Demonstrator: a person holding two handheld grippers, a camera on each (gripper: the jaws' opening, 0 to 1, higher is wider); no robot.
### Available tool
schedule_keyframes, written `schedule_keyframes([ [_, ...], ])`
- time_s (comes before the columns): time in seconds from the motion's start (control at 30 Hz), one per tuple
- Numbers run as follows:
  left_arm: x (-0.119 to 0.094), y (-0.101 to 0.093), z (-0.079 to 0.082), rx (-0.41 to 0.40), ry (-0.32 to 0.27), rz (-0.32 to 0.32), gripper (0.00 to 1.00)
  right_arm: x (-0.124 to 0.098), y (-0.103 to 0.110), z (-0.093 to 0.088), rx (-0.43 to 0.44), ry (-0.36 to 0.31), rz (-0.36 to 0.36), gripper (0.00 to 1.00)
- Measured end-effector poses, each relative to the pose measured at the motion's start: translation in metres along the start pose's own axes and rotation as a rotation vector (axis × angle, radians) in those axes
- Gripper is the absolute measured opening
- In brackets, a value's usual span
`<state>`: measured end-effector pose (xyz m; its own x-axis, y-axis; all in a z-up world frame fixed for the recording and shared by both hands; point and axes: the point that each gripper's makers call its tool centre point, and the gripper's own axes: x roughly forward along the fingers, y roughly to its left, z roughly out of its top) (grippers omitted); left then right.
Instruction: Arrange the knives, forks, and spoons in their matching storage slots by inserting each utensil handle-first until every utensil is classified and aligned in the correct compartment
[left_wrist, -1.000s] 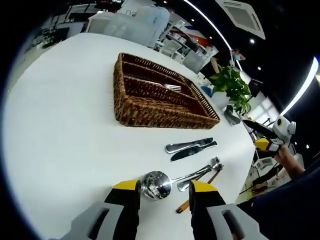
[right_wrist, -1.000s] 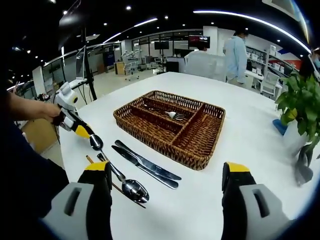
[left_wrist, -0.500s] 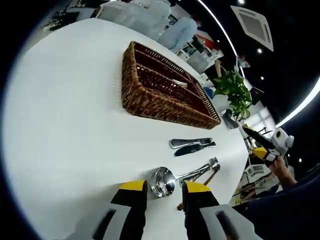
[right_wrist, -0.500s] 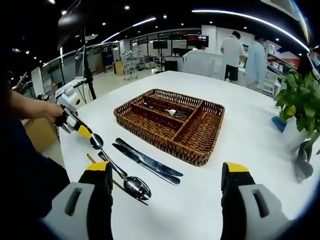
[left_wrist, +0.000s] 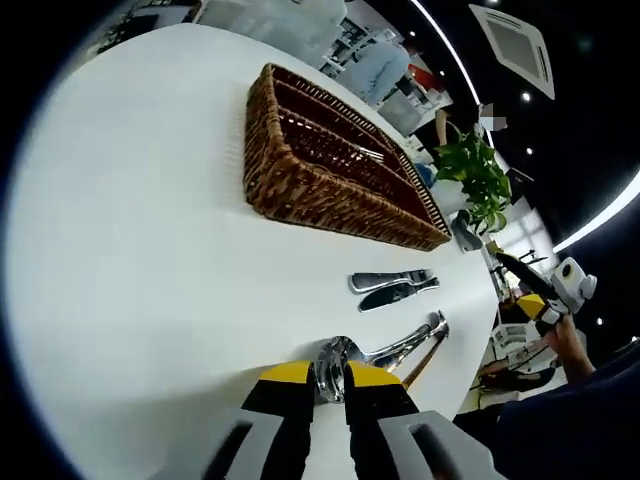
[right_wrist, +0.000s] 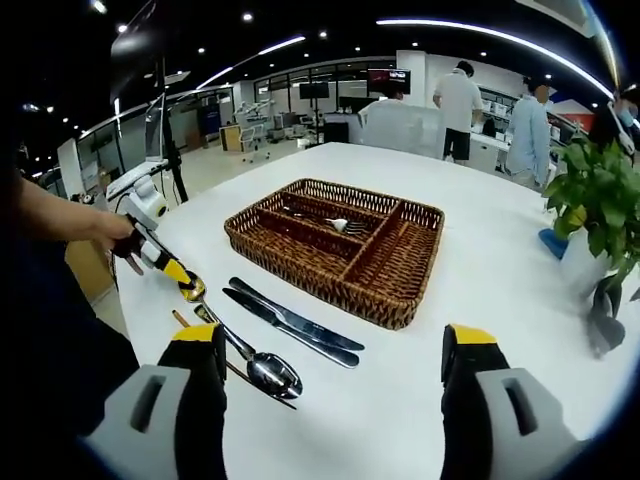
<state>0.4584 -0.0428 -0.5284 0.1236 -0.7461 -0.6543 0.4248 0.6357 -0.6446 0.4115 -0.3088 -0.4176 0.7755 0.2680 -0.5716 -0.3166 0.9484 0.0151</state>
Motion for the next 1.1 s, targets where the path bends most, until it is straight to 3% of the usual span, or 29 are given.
schedule_keyframes([
  [0.3, 0.001, 0.000, -0.006, 0.030, 0.021, 0.016, 0.05, 0.002, 0.000, 0.002, -0.004, 0.000, 0.007, 0.91],
  [0.7, -0.011, -0.017, 0.008, -0.002, -0.053, -0.028, 0.00, 0.008, 0.003, 0.006, -0.022, 0.001, 0.029, 0.90],
  [1.1, -0.018, -0.031, 0.016, 0.070, -0.062, -0.022, 0.00, 0.009, 0.005, 0.009, -0.031, -0.005, 0.038, 0.90],
])
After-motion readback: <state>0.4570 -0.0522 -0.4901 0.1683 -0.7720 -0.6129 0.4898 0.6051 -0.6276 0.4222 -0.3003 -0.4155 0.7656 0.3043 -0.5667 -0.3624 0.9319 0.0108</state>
